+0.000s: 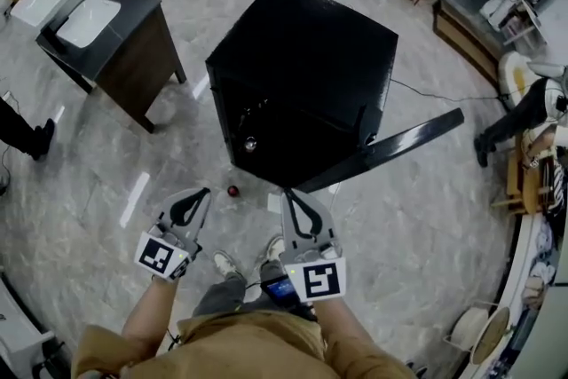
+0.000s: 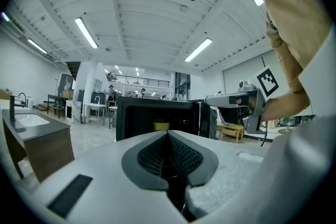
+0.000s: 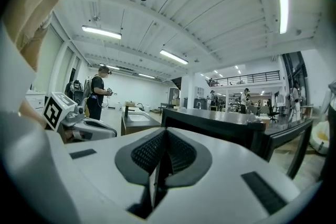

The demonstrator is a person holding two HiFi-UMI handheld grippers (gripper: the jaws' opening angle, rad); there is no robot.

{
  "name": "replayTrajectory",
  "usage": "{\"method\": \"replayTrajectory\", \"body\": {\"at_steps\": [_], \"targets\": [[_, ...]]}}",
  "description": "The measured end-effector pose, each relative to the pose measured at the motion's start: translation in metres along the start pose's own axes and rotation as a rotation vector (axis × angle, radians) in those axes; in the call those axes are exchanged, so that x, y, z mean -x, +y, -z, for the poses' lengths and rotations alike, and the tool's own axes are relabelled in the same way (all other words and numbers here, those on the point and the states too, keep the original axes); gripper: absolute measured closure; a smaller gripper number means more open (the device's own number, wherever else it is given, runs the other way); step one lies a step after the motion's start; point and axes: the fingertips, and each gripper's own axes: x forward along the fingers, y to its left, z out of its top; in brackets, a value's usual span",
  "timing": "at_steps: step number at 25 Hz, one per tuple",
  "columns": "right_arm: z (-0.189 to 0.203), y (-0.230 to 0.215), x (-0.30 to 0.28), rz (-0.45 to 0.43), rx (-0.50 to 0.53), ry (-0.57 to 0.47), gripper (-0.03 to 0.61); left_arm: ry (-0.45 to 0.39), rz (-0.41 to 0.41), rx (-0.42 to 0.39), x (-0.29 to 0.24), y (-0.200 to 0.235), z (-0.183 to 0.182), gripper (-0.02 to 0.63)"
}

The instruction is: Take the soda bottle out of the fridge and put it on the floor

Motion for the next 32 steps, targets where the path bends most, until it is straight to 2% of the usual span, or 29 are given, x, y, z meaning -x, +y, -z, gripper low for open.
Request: {"method": "replayTrajectory", "body": {"at_steps": [3, 6, 9, 17, 21, 26, 32], "targets": [[-0.015, -0.018, 0.009, 0.012, -0.009, -0.031, 0.577, -0.021, -0.021, 0.031, -0.006, -0.002, -0.016, 0.612], [-0.018, -0.032, 0.019, 0.009, -0.053, -0.018, 0.577, -0.041, -0.019, 0.068, -0.005, -0.012, -0.032, 0.612], [-0.024, -0.039, 0.022, -0.020, -0.096, -0.021, 0.577, -0.069, -0.025, 0.048, 0.001, -0.022, -0.055, 0.612], [-0.046, -0.060, 0.031, -0.014, -0.108, -0.053, 0.577, -0.116, -0.078, -0.025, 0.021, -0.035, -0.107, 0.612], [-0.058, -0.071, 0.028, 0.001, -0.101, -0.081, 0.577, -0.107, -0.144, -0.045, 0.035, -0.024, -0.118, 0.612], [-0.073, -0.071, 0.013, -0.028, -0.078, -0.109, 0.577, -0.116, -0.249, -0.067, 0.049, -0.005, -0.135, 0.612], [-0.080, -0.063, -0.006, -0.067, -0.029, -0.112, 0.578, -0.133, -0.298, -0.077, 0.060, 0.005, -0.142, 0.612]]}}
